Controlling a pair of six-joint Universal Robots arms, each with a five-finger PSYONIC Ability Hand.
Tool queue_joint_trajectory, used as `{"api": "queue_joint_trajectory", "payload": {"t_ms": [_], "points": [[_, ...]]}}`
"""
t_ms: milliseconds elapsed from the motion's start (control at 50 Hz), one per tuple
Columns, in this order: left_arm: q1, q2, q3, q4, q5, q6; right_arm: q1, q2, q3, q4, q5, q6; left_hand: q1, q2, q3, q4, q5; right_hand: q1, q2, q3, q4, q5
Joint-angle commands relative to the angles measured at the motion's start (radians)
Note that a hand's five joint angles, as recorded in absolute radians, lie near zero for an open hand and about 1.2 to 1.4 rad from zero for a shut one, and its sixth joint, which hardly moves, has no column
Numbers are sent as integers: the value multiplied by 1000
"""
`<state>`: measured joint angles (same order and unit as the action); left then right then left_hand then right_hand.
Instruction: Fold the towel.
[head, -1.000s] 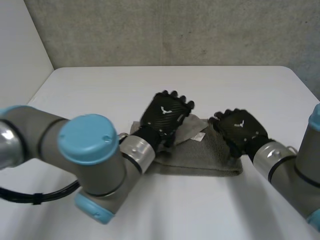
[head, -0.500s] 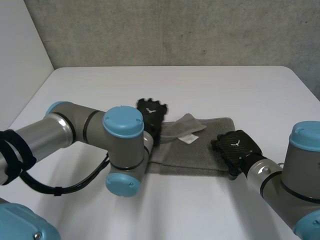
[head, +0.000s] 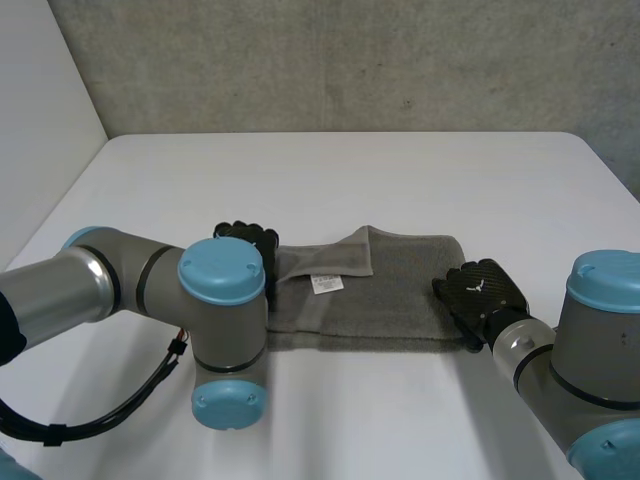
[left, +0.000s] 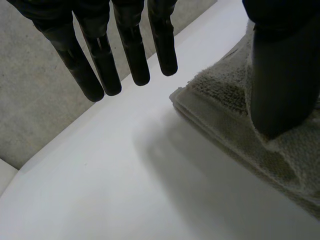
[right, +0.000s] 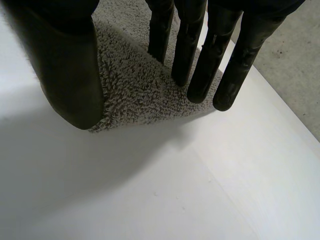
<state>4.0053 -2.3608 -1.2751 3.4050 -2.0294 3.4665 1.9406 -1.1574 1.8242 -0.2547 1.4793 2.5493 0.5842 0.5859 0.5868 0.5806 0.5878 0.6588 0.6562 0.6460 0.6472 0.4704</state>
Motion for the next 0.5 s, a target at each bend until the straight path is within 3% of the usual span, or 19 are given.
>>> {"api": "queue_joint_trajectory", "payload": {"t_ms": [20, 160, 360, 500], "points": [[-22, 20, 13, 11, 17, -7, 0, -1, 1, 0, -1, 0, -74, -76, -77, -71, -252, 7, 10, 20, 19, 21], [-35, 20, 65, 11, 72, -3, 0, -1, 1, 0, 1, 0, -153, -155, -156, -150, -332, 5, 7, 17, 16, 18], [-38, -15, 118, -3, 218, 0, -3, -1, 0, 0, -1, 0, -236, -237, -238, -232, -414, 5, 7, 17, 16, 18], [-38, -71, 180, -6, 247, 0, -8, 2, -5, 0, -1, 0, -250, -252, -253, -247, -428, 5, 7, 17, 16, 18]]}}
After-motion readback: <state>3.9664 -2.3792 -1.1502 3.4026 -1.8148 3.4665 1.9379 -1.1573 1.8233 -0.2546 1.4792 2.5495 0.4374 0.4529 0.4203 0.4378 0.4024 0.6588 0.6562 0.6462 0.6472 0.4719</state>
